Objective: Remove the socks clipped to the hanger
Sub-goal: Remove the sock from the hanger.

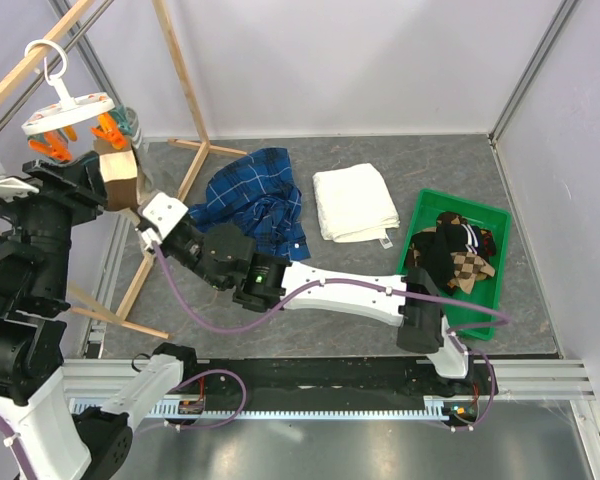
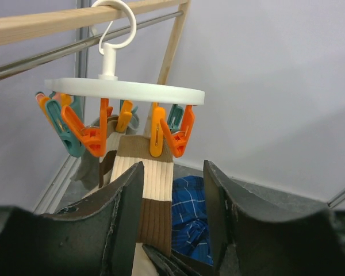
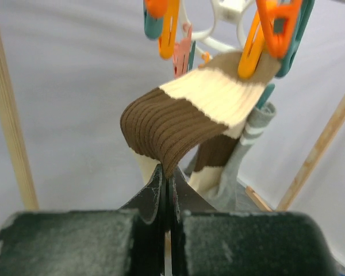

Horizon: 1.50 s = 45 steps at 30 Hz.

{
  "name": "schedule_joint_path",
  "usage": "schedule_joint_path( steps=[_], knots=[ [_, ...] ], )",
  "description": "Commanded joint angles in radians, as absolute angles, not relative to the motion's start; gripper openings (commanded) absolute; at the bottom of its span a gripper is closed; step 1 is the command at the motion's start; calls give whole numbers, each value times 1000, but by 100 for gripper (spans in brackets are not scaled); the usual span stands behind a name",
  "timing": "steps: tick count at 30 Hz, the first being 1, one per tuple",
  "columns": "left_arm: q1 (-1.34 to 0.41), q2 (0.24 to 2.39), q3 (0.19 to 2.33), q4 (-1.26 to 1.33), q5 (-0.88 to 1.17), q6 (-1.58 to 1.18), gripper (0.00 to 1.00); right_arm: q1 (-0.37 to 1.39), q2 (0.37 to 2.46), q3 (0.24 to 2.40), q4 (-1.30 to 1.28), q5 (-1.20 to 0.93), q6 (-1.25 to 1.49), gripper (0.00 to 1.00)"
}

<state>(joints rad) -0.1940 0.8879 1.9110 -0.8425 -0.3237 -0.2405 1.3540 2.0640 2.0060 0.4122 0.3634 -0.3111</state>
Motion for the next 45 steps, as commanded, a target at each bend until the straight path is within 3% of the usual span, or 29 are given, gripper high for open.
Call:
schedule_joint_path(
  steps=[1, 7, 15, 23, 29, 34, 41, 45],
  knots=[
    [-195, 923, 1928, -847, -380, -216, 52, 1345, 2152, 2181, 365, 434, -318, 0],
    [-195, 979, 1996, -874, -279, -251, 52, 1342, 2091, 2049, 443, 396, -327, 0],
    [-195, 1015, 1986, -792, 43, -279, 52, 1344, 2054, 1959, 517, 316, -354, 0],
    [-196, 1088, 2010, -775, 43, -296, 53, 1342, 2057, 1964, 515, 311, -396, 0],
    [-195, 1101, 1974, -750, -98, -287, 52, 1336, 2046, 1937, 520, 339, -397, 0],
    [-195, 1121, 1942, -693, -43, -293, 53, 1333, 2048, 1937, 529, 327, -390, 0],
    [-195, 1095, 1902, -692, -97, -266, 52, 1332, 1997, 1884, 551, 343, -388, 0],
    [-195, 1046, 1818, -692, -152, -227, 52, 1324, 2008, 1962, 442, 330, -345, 0]
  ],
)
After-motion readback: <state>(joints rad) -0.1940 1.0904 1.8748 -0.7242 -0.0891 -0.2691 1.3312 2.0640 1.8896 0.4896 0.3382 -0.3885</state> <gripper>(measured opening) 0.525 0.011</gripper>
